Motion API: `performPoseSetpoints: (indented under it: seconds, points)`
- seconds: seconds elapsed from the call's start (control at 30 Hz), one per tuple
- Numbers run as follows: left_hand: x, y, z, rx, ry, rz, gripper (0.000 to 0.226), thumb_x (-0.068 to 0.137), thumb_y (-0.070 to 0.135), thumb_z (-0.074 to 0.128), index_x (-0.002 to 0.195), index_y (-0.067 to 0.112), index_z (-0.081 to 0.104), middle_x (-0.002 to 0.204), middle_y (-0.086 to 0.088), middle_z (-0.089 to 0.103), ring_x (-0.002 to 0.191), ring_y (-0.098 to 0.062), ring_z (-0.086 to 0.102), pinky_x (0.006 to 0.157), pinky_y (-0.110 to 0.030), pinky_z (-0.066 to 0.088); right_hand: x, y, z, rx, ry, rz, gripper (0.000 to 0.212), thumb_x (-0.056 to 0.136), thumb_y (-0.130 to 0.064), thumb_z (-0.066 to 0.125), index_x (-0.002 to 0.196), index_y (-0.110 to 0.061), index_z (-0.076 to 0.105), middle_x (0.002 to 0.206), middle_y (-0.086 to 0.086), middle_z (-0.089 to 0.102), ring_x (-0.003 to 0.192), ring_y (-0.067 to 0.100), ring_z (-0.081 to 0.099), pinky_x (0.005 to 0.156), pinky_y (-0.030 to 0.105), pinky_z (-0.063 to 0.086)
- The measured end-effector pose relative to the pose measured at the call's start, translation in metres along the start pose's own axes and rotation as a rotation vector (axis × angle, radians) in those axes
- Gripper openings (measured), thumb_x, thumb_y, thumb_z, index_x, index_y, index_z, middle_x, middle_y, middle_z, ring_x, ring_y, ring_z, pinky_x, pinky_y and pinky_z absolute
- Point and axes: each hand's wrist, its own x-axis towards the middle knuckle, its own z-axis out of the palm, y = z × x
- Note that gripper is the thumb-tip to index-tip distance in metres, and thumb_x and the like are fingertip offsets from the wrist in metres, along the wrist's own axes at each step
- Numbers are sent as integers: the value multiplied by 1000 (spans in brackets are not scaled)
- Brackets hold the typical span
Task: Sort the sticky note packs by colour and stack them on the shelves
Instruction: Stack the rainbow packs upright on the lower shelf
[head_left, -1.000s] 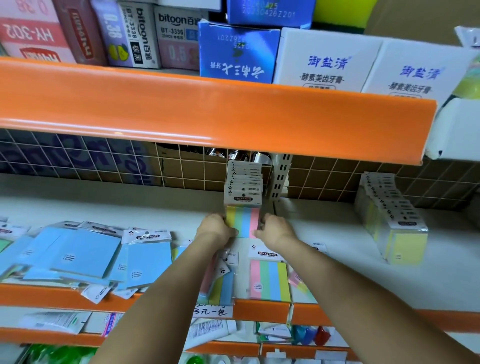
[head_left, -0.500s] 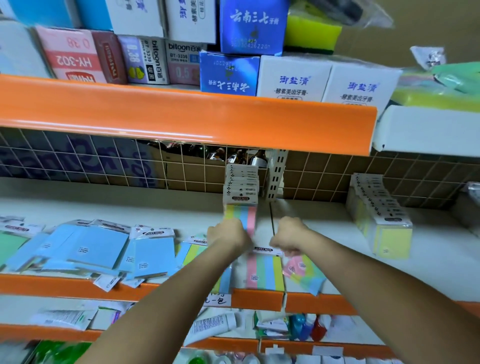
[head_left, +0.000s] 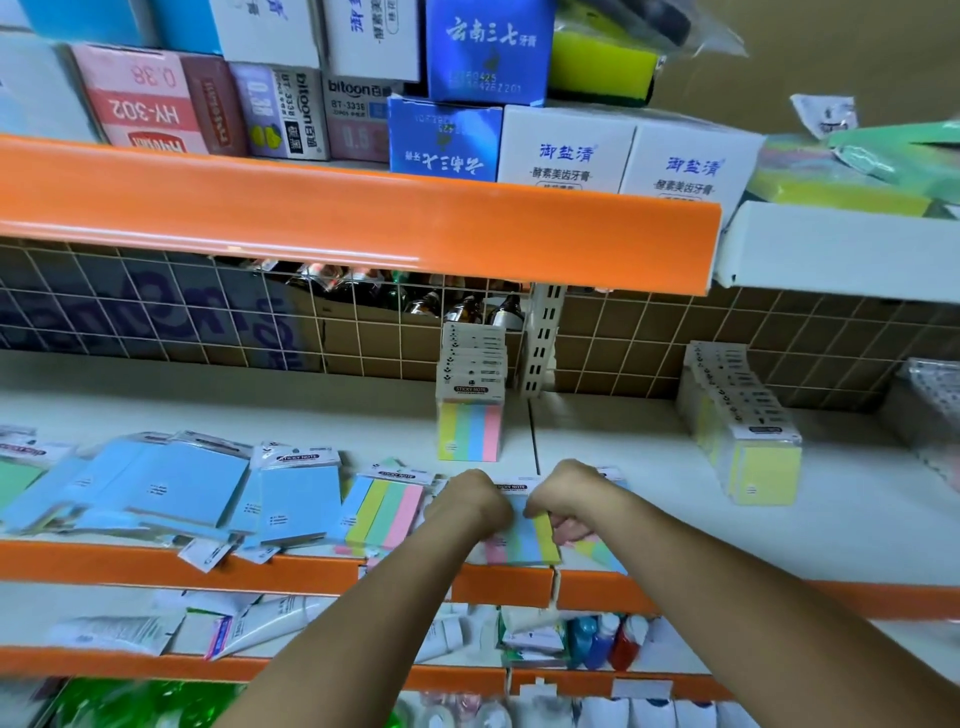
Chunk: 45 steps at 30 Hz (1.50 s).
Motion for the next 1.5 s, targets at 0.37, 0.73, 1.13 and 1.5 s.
performPoseSetpoints:
  seconds: [0.37,0.73,1.13,1.5]
  points:
    - [3,-6,-20,-45,141,85,30,80,18,66,104,8,51,105,-11,65,94,-27,61,73,-28,45,1,-21,-14,-19,36,-115,37,72,-19,81,64,-9,47,55,9,50,35,17,41,40,20,36]
    - [26,-17,-49,-86,374,256,35,88,19,52,117,6,38,115,-16,57,104,-37,57,79,-38,44,11,-50,0,-91,454,-381,61,82,-33,71,130,-4,48,118,11,60,105,28,61,75,29,46]
    - [50,-29,-48,-68,345,205,34,89,16,50,119,6,37,115,-17,60,104,-38,57,78,-37,44,27,-62,25,-27,397,-330,36,90,-19,64,117,-6,46,119,17,61,108,35,60,81,37,49]
    - [65,-43,-47,146,327,74,26,88,21,50,113,13,51,121,-10,57,113,-30,52,86,-32,39,39,-54,35,-67,395,-267,26,85,-7,57,103,-13,39,109,14,63,99,35,61,71,35,46]
